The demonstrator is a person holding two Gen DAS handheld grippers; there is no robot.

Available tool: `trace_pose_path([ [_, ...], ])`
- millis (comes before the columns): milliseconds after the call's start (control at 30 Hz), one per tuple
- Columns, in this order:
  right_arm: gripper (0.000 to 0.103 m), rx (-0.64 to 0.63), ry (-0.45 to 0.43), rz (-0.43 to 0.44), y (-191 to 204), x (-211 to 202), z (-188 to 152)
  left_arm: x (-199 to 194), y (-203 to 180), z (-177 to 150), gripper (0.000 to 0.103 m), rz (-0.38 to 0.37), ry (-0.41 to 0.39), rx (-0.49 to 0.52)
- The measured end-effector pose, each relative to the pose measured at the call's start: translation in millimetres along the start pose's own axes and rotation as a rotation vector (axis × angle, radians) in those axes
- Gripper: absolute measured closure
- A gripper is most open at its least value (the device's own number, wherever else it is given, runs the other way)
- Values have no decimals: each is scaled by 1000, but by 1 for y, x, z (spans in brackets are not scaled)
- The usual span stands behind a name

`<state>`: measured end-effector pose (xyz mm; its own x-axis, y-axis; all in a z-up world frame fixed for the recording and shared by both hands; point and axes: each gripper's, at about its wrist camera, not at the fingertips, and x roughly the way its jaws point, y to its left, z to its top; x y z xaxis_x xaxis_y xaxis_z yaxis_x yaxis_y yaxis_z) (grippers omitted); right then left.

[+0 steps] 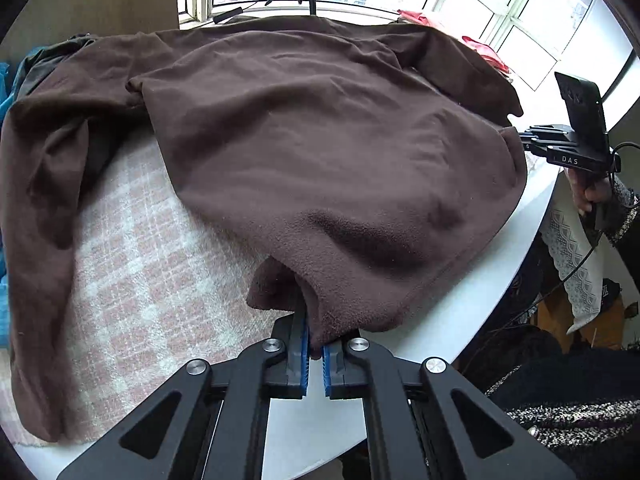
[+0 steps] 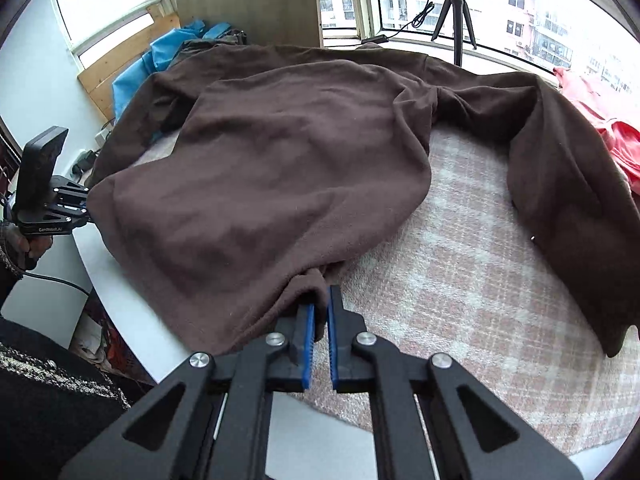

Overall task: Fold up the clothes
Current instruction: 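Grasp the hem with the left gripper while the right gripper holds the other hem corner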

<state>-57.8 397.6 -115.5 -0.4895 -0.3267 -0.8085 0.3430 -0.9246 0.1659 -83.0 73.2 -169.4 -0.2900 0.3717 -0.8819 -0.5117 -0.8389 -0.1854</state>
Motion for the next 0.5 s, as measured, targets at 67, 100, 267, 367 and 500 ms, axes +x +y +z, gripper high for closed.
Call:
trace_pose_path([
  [67, 98, 37, -54, 2, 1, -24, 9, -29, 8, 13, 99, 5, -23, -4],
  [100, 98, 69, -93, 16, 2, -40, 13, -44, 15, 17, 99, -1, -28, -15],
  [267, 98, 207, -162, 22, 1, -69, 10, -104, 37, 25, 99, -7, -24, -40],
  [367, 98, 283, -168, 7, 0, -72, 1, -100, 46, 19, 99, -94, 37, -55],
  [500, 99, 389, -116, -7, -7, -57, -14, -34, 69, 4, 99, -38, 210, -103],
])
